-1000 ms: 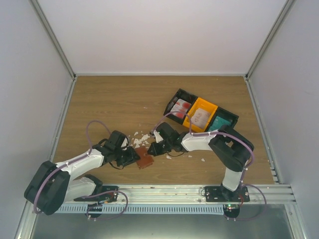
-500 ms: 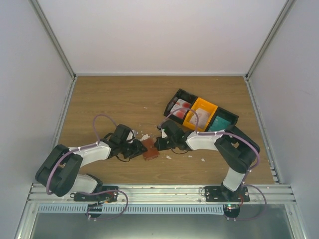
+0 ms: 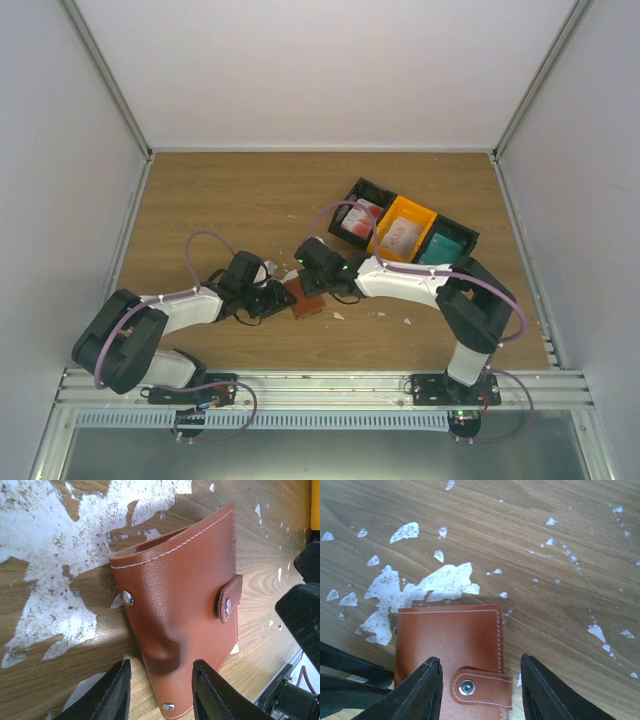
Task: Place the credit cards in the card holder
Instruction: Open the card holder at the center of the board.
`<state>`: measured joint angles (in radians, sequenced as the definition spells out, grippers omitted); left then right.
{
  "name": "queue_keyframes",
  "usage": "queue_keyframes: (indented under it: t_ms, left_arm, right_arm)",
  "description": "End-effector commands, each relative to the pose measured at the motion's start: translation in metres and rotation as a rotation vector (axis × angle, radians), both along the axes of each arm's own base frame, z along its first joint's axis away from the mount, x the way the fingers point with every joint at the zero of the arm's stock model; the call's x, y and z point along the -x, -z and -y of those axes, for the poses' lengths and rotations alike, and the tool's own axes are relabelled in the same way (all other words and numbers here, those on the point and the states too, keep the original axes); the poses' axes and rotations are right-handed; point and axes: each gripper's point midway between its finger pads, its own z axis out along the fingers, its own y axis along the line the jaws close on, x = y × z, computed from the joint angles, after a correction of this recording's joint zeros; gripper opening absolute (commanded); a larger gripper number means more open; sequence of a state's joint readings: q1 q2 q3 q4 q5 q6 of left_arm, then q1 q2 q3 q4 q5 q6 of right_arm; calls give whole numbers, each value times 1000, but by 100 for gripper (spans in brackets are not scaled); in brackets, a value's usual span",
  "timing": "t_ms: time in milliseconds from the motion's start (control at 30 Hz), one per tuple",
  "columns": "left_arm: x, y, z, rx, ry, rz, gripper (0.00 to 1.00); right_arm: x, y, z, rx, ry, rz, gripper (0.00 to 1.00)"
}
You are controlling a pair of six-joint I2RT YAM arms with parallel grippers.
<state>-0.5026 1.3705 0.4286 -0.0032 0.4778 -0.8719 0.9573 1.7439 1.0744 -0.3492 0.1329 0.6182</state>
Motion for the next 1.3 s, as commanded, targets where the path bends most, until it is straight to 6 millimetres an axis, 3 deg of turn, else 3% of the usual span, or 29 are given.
queue_keyframes:
  t_ms: [0,267,533,767,967,1267]
  left_arm:
    - [11,17,-6,-34,-2,-47,37]
    - [11,21,-6,-24,-16,-51,37]
    - [13,25,-4,-17,-14,-69,38]
    - [13,30,-3,-18,-19,-87,35]
    - [11,34,-8,-57,-30,-94,30]
    - [9,39,-14,-95,-48,-87,30]
  right_arm:
    - [3,11,7,154,-14,36,44]
    - [17,31,-16,97,-113,-34,43]
    - [28,50,-8,114,-124,-91,44]
    - [34,53,-11,93,-148,-113,45]
    - [38,59,-9,93,-158,-126,39]
    - [48,60,-18,-8,-181,-178,34]
